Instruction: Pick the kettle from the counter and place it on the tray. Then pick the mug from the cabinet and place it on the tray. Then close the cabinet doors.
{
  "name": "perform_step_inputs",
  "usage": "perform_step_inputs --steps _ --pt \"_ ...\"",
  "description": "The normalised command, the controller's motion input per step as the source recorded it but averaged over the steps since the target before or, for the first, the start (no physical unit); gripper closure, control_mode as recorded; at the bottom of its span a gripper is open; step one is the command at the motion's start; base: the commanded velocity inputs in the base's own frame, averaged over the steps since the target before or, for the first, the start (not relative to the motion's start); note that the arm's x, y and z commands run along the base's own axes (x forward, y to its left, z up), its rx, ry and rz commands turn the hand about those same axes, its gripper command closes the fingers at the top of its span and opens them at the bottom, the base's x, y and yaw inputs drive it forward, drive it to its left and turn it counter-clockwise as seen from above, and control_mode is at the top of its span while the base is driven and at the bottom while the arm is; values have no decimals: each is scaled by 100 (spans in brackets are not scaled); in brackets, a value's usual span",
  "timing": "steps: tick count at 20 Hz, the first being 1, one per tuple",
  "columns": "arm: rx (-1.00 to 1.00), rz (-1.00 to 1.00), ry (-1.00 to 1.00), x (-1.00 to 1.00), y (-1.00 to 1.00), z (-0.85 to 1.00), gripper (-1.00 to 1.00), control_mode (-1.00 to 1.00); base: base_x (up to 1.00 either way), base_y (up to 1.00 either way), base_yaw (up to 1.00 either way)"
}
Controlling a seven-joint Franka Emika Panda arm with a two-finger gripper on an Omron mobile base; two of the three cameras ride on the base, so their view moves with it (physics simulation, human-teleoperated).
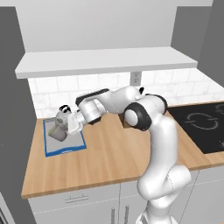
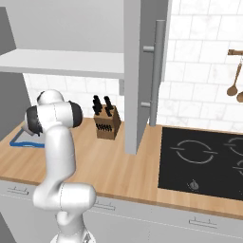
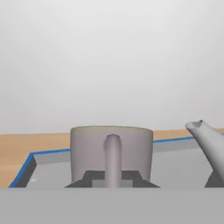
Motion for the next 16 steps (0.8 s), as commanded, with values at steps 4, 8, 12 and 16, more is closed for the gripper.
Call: perform_step_inputs --steps 4,8,12,16 --pt "0 0 0 -13 -34 -17 100 -100 0 0 0" --pt "0 0 0 -2 -36 -5 100 -100 0 0 0" --pt "0 0 0 -7 -42 -21 100 -100 0 0 0" --pt "0 0 -2 -8 -39 -43 100 -100 0 0 0"
